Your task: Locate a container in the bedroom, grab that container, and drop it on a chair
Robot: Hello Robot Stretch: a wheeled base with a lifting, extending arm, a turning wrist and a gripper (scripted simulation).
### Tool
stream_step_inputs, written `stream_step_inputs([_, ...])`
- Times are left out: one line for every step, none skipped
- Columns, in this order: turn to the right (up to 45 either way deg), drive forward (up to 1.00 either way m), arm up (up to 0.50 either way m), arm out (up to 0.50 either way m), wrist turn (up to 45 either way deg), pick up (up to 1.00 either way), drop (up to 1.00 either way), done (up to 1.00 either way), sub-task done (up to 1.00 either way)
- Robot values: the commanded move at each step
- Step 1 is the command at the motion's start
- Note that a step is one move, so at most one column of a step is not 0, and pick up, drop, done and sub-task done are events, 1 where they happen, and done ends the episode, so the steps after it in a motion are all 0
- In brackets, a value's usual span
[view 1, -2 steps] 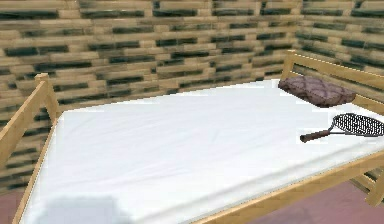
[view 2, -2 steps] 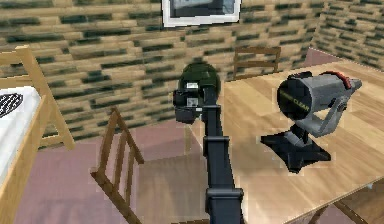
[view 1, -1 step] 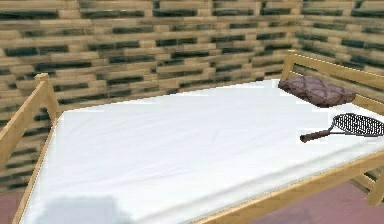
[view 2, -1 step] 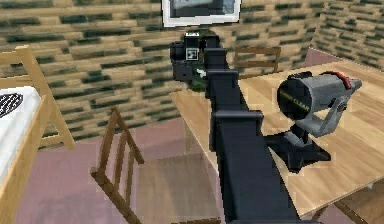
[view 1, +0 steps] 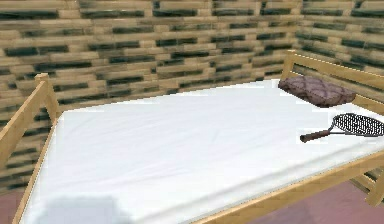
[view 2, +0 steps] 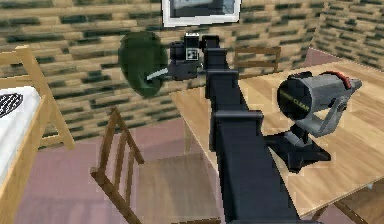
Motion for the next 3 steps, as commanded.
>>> stream_step_inputs([0.0,0.00,0.00,0.00,-45.0,0.00,0.00,0.00,0.00])
stream_step_inputs([0.0,0.00,0.00,0.00,-45.0,0.00,0.00,0.00,0.00])
stream_step_inputs([0.0,0.00,0.00,0.00,-15.0,0.00,0.00,0.00,0.00])
